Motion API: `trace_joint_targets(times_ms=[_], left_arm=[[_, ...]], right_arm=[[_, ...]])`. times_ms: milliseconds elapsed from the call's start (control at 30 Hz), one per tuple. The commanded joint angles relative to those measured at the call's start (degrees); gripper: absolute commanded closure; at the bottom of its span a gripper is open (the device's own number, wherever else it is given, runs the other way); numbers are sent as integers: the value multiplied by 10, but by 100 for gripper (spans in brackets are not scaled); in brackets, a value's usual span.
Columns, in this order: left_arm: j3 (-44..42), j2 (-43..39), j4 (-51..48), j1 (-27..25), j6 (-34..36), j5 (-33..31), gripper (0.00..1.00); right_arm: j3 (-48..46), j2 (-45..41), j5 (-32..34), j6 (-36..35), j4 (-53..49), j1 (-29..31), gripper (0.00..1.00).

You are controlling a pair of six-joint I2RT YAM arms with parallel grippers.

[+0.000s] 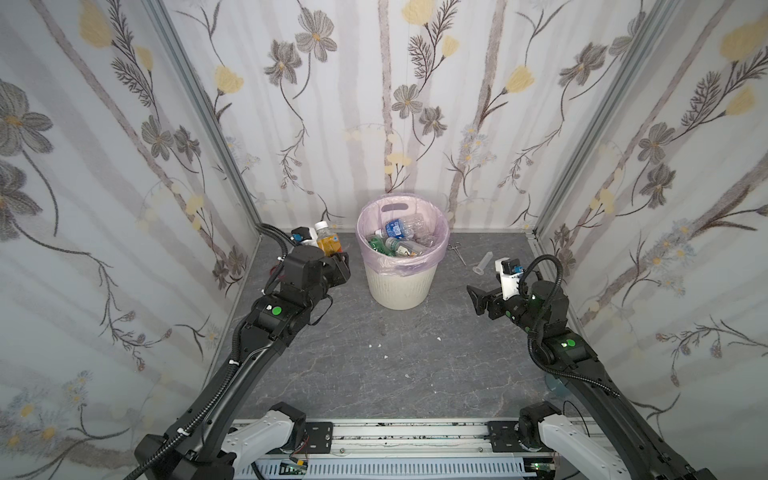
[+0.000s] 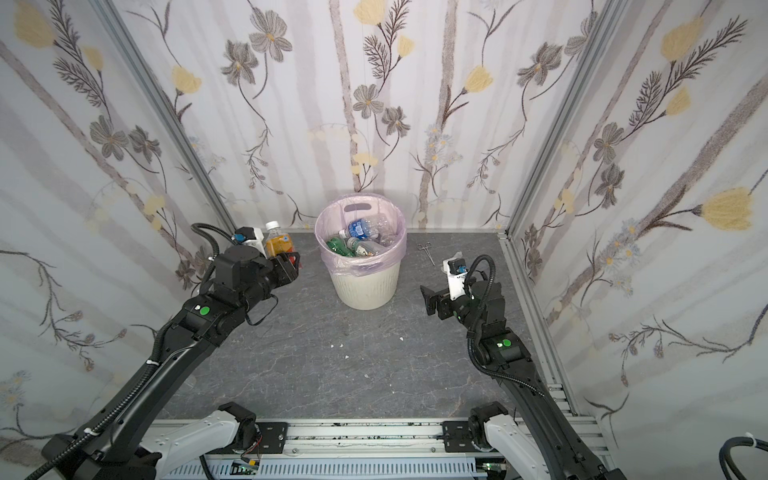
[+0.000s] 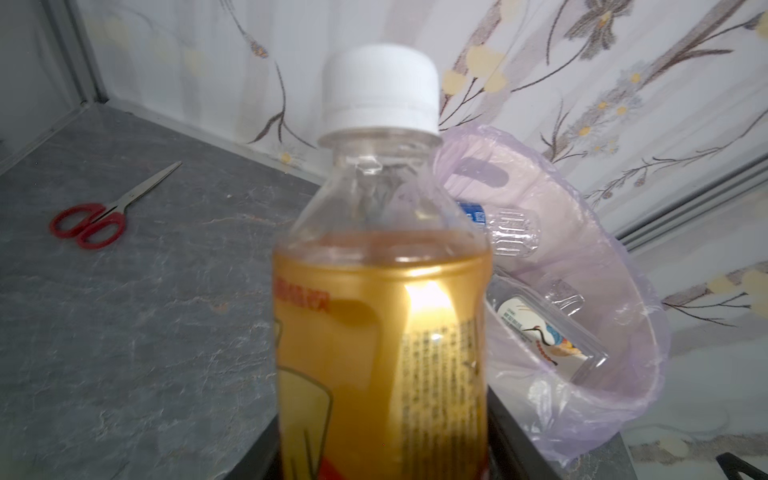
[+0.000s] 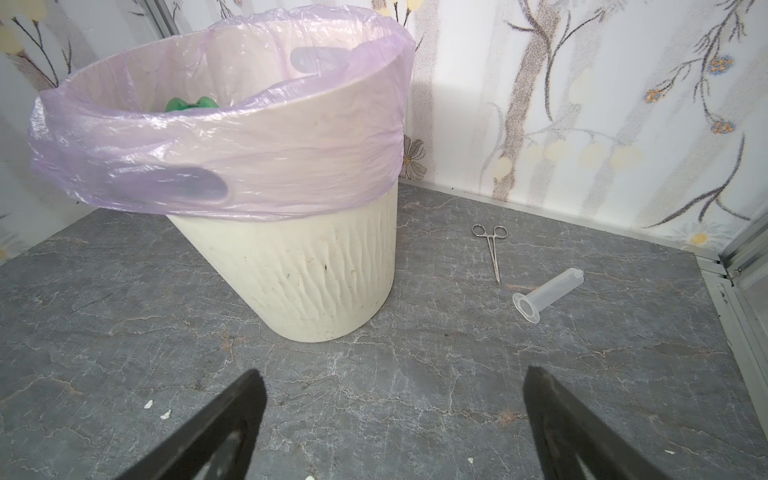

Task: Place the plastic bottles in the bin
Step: 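Lift the orange-red bottle with the left gripper and carry it over the bin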

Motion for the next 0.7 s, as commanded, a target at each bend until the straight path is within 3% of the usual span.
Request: trace_joint_targets(times_ms=[0, 300, 667], left_arm=[[70, 42, 3, 2, 71, 66, 44], [227, 189, 3, 3, 148, 179, 42], [321, 326, 2, 11, 181, 191, 41]], right_arm=[[5, -5, -7, 2, 20, 0, 3], [7, -26, -8, 7, 7, 0, 3], [5, -50, -9, 8, -13, 0, 3]])
